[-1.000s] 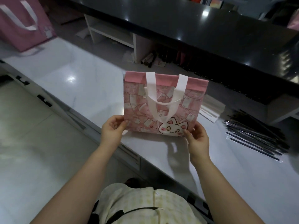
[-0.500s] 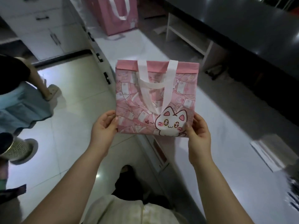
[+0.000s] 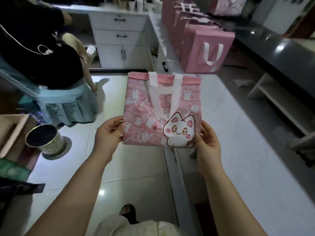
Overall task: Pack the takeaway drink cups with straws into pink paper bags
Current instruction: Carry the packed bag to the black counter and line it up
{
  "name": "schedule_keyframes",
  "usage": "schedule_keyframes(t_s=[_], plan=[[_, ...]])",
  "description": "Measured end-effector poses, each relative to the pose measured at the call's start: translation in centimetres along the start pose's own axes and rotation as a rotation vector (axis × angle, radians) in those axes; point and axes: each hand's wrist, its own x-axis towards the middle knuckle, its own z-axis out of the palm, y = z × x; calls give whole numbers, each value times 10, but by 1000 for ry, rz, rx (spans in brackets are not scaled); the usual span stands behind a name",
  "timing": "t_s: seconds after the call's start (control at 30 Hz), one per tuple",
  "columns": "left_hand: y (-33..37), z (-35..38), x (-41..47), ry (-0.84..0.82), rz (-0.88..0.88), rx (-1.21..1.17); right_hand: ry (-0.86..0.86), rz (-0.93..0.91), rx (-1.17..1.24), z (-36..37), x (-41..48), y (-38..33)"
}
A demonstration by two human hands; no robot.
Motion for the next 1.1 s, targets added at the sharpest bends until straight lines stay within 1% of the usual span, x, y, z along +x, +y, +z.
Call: schedule_keyframes(t_s=[0.1,0.2,0.3,0.47,0.57,0.7,0.97,1.1], plan=[[19,-32,63,28,31,-4,-16,-13,43,65,45,7],[29,-58,115,60,40,-6,3,11,70,117,80,18],[30,-75,152,83,22,-22,20,49,71,152,105,32],[28,-73,208,124,-53,-74,137,75,78,189,148,47],[34,-62,247,138,-62,-84,167,45,82,203,185,46],[59,-36,314,126,-11,-119,139,-49,105,222,254,34],[118,35,475,73,115,-118,96,-164,190,258,437,-1],[150,77,559,91,140,-129,85,-191,210,276,530,-26]])
